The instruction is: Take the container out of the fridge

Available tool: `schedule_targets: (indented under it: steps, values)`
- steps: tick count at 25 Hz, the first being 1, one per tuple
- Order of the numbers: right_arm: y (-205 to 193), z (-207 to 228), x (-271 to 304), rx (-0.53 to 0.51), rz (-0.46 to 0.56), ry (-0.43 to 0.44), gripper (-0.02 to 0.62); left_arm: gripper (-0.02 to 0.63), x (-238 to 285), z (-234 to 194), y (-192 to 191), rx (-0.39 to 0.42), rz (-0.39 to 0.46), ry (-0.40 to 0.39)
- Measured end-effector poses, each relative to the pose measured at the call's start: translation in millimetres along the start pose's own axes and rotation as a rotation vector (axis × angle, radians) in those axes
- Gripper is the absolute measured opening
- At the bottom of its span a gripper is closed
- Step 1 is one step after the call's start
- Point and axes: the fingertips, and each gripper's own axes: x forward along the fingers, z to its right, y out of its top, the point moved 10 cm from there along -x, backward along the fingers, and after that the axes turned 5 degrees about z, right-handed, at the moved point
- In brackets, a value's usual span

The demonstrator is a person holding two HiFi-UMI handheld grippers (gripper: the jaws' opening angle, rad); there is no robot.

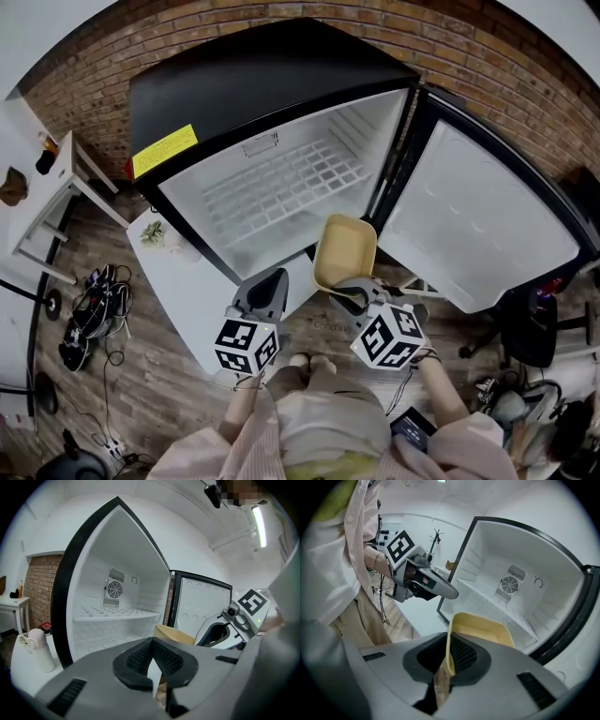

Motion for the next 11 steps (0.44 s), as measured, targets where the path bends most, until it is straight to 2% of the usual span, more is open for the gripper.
schedule_targets:
  steps: [11]
  values:
    - [1.3,3.0,2.0,-0.020,0.003,0.005,0.025,-0.008,5.2,0.2,2.8,0.003,0.002,0.003]
